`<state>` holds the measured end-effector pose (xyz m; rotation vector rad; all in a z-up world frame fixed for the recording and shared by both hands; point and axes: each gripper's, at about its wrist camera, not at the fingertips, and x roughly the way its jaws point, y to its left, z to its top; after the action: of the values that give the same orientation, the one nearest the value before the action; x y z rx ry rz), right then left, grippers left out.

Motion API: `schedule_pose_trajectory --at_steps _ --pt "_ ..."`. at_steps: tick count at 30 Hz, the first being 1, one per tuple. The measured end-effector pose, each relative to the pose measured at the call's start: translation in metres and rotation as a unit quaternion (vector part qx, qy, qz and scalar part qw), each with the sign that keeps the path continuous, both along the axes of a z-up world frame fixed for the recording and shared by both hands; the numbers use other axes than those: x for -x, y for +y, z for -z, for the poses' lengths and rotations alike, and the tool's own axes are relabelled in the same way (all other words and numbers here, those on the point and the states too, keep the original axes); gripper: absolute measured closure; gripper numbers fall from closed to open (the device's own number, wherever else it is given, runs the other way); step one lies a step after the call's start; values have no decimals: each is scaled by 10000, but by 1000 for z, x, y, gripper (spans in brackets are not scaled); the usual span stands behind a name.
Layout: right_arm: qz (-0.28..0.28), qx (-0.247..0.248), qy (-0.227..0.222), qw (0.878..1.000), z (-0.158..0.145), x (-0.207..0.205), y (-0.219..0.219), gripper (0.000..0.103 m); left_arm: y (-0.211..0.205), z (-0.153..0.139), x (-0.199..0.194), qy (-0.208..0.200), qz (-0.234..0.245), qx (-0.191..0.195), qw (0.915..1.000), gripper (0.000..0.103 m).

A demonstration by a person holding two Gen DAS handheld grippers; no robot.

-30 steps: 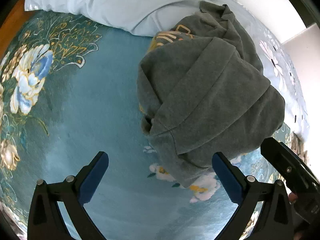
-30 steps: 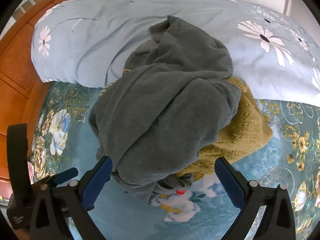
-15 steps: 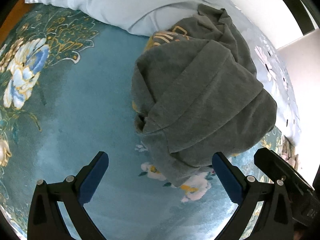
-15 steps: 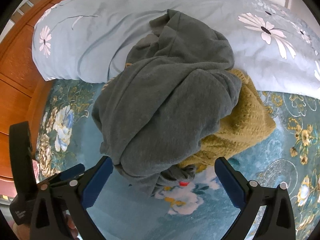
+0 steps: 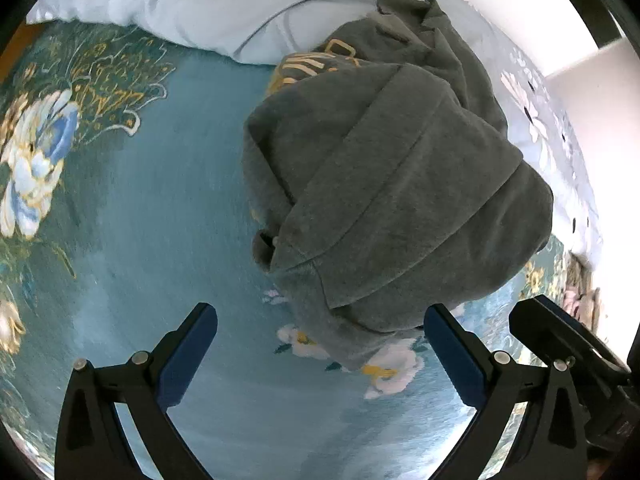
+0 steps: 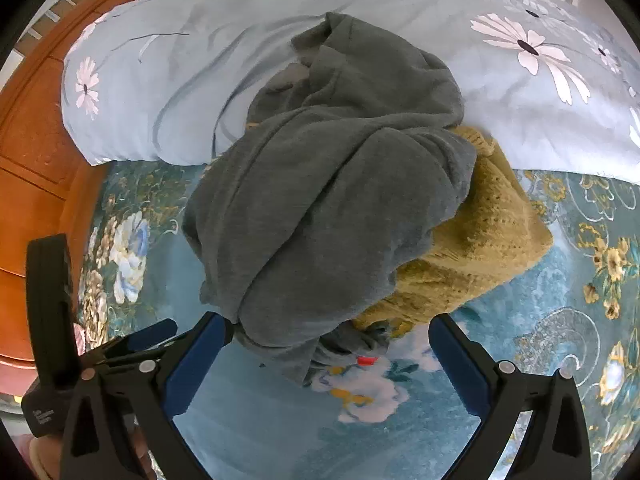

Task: Fold clothes
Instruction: 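Move both tools toward the pile of grey sweatpants and mustard sweater, then grasp the grey sweatpants with the left tool and pull them off the pile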

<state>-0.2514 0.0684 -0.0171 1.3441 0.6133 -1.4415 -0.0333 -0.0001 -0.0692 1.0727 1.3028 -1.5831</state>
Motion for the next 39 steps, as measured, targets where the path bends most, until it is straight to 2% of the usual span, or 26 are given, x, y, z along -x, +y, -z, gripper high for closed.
schedule_pose_trajectory --at_steps 9,11,14,17,22,24,26,27,28,29,31,33,36,39 --pt "97 -83 -43 9999 2 8 3 0 1 1 7 -123 95 -61 9999 0" --pt "123 -91 -33 9999 1 11 4 0 -4 1 15 -259 161 -40 9995 0" --pt "184 -110 -20 9998 -1 17 8 0 -12 -3 25 -510 301 104 9982 0" --pt "409 -136 -106 9990 -3 31 25 0 -25 -7 40 -590 466 231 9969 3" --pt "748 -358 -169 9964 -4 50 66 0 -37 -6 76 -952 1077 560 9880 8" --pt "854 -465 -173 9951 -4 55 81 0 -34 -4 88 -1034 1339 674 9833 24" --pt "981 -559 -191 9934 -5 59 100 0 -32 -6 92 -1037 1402 732 9820 45" --pt "1028 -582 -197 9928 -6 61 107 0 -30 -11 92 -1061 1356 788 9819 57" --pt "1085 -591 -204 9921 -8 63 115 0 -29 -18 91 -1126 1296 865 9814 81" --pt "1140 -598 -211 9914 -11 65 122 0 -27 -26 89 -1165 1249 938 9808 93" --pt "1227 -585 -241 9904 -14 70 134 0 -21 -45 84 -1087 1272 1077 9800 96" --pt "1347 -550 -298 9889 -20 74 144 0 -12 -72 87 -956 1532 1308 9748 99" --pt "1601 -399 -404 9855 -32 80 157 0 14 -113 102 -687 1960 1648 9642 99" --pt "1958 -152 -576 9788 -49 87 169 0 58 -136 118 -338 2467 1835 9510 99"
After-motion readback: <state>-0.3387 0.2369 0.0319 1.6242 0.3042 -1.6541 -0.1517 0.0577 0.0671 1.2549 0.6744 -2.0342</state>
